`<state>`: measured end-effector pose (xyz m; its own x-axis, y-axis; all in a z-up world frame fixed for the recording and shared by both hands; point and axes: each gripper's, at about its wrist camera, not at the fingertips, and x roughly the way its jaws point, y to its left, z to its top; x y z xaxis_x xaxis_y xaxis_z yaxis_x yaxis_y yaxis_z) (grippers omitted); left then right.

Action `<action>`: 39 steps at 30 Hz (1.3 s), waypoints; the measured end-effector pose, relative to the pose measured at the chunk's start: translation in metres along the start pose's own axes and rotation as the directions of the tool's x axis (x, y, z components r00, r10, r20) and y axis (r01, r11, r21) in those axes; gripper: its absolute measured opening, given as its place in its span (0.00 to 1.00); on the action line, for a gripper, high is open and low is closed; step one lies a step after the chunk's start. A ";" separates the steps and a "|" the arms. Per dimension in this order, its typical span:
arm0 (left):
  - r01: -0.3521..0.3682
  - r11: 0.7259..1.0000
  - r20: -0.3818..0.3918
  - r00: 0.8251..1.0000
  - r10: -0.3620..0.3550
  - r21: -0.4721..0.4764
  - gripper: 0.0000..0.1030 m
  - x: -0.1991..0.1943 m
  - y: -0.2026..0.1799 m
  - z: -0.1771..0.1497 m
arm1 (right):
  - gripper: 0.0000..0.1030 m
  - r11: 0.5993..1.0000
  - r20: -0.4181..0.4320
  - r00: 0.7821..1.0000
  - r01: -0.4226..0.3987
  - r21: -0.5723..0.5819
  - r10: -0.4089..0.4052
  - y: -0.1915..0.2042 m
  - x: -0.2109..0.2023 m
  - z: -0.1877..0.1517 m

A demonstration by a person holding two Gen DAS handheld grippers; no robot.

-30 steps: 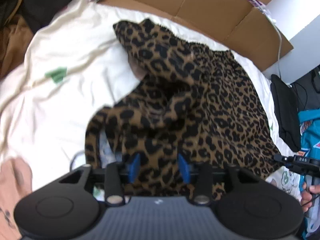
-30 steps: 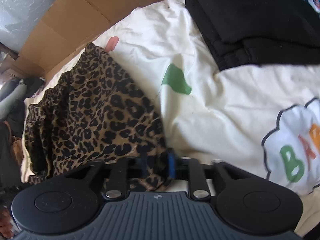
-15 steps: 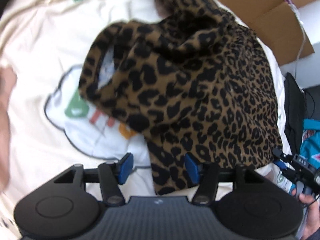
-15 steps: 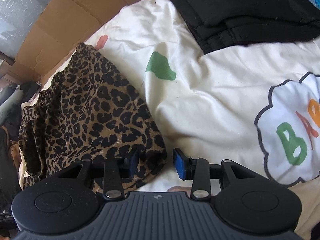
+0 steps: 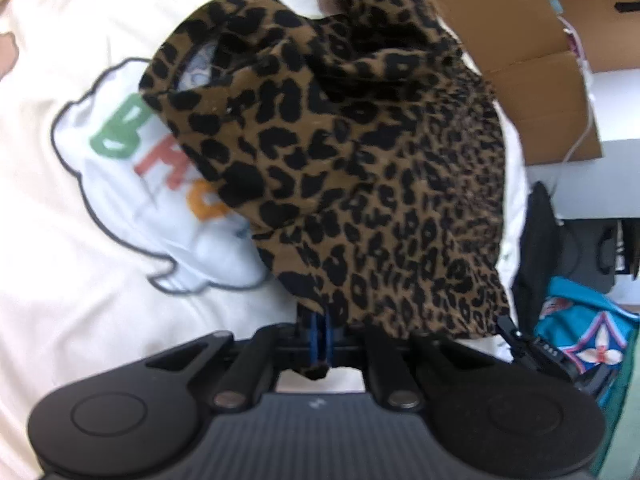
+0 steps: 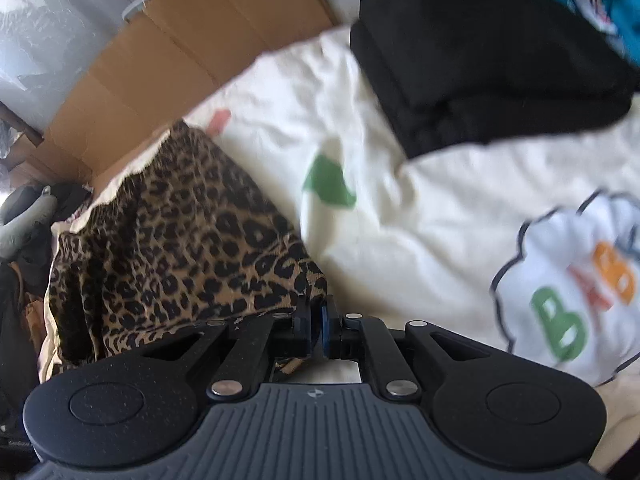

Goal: Fold clothes
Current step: 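Lift the garment with the left tool and spread it flat with the right tool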

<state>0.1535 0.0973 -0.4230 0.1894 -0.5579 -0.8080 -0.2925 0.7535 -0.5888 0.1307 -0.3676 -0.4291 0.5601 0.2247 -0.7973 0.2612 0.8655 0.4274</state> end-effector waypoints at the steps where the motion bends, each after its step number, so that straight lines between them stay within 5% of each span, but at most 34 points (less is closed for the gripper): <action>1: 0.012 1.000 -0.006 1.000 -0.012 -0.012 0.04 -0.002 -0.002 -0.003 | 0.03 1.000 0.017 1.000 0.005 -0.006 -0.005 0.002 -0.005 0.002; 15: 0.119 0.993 -0.064 0.991 -0.118 0.008 0.03 -0.007 -0.014 -0.019 | 0.02 0.994 0.155 0.983 0.102 -0.043 -0.095 0.016 -0.043 0.028; 27: 0.059 0.998 -0.097 0.994 -0.060 -0.011 0.04 0.000 -0.002 -0.036 | 0.04 0.966 0.085 0.967 0.230 0.117 -0.240 -0.007 -0.023 0.014; 31: 0.033 0.998 -0.106 0.994 -0.026 0.062 0.11 -0.016 -0.008 -0.040 | 0.05 0.973 0.094 0.974 0.194 0.127 -0.207 -0.004 -0.032 0.009; 39: -0.029 0.996 0.018 0.999 0.027 0.081 0.12 -0.044 -0.012 -0.010 | 0.05 0.996 0.079 0.994 0.072 0.058 -0.077 0.033 -0.028 -0.003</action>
<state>0.1393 0.1095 -0.3807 0.1980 -0.5307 -0.8241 -0.2207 0.7950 -0.5650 0.1211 -0.3440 -0.3943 0.5985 0.1218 -0.7918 0.3464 0.8518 0.3929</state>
